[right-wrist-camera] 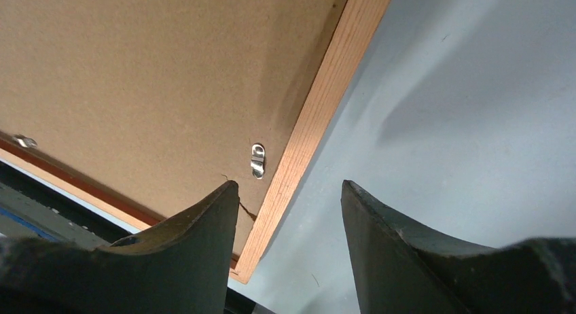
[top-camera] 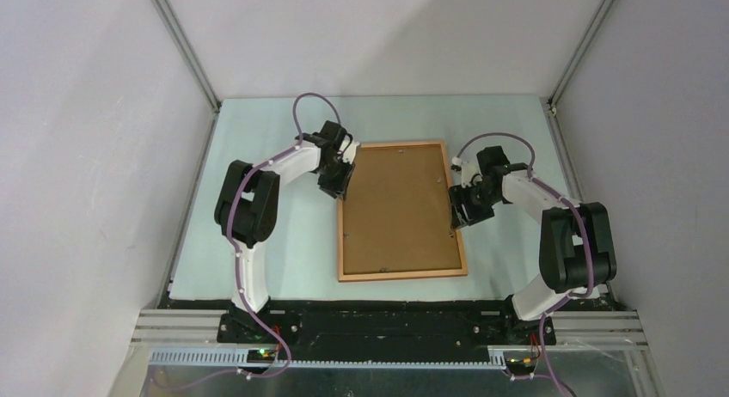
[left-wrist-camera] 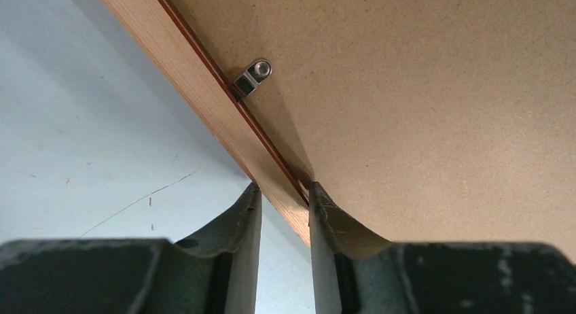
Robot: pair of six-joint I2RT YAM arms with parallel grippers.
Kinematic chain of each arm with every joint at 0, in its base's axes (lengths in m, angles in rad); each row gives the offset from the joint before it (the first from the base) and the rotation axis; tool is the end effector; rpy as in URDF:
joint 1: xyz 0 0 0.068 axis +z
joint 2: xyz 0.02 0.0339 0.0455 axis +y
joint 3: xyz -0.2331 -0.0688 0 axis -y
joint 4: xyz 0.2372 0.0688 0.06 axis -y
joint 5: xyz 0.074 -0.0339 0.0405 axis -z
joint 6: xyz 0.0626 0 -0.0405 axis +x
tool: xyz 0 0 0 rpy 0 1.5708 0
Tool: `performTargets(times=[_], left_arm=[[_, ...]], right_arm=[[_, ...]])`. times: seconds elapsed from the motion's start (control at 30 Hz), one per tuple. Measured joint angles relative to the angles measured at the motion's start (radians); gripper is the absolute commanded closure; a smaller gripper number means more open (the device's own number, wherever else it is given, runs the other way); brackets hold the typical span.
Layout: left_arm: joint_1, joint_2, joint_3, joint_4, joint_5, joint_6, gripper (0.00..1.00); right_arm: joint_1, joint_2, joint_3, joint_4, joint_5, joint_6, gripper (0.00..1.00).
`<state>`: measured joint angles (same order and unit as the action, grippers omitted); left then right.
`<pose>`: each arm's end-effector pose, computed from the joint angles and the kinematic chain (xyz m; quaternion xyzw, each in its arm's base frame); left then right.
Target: Put the photo into the frame
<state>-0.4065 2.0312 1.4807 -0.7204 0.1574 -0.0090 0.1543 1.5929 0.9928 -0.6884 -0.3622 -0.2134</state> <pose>0.3610 -0.1661 0.1196 0.2061 0.9640 -0.1068 0.1297 0.2848 0.0668 0.1348 -0.2029 0.9528 0.1742 0.1436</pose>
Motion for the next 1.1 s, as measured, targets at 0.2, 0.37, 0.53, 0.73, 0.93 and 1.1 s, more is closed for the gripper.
performTargets(times=[0.2,0.37,0.53,0.73,0.93,1.1], left_arm=[[0.001,0.0,0.0,0.0,0.001,-0.003,0.95],[0.001,0.0,0.0,0.0,0.0,-0.01,1.0],[0.001,0.0,0.0,0.0,0.0,-0.01,1.0],[0.002,0.0,0.0,0.0,0.0,-0.011,1.0],[0.002,0.0,0.0,0.0,0.0,-0.014,1.0],[0.002,0.0,0.0,0.0,0.003,-0.014,1.0]], right_arm=[[0.027,0.0,-0.022,-0.003,0.018,-0.01,0.4],[0.041,0.0,-0.024,-0.002,0.026,-0.016,0.41],[0.062,0.005,-0.024,0.001,0.041,-0.016,0.42],[0.095,0.025,-0.024,0.013,0.073,-0.016,0.43],[0.117,0.04,-0.024,0.02,0.104,-0.015,0.45],[0.126,0.057,-0.024,0.033,0.122,-0.013,0.47]])
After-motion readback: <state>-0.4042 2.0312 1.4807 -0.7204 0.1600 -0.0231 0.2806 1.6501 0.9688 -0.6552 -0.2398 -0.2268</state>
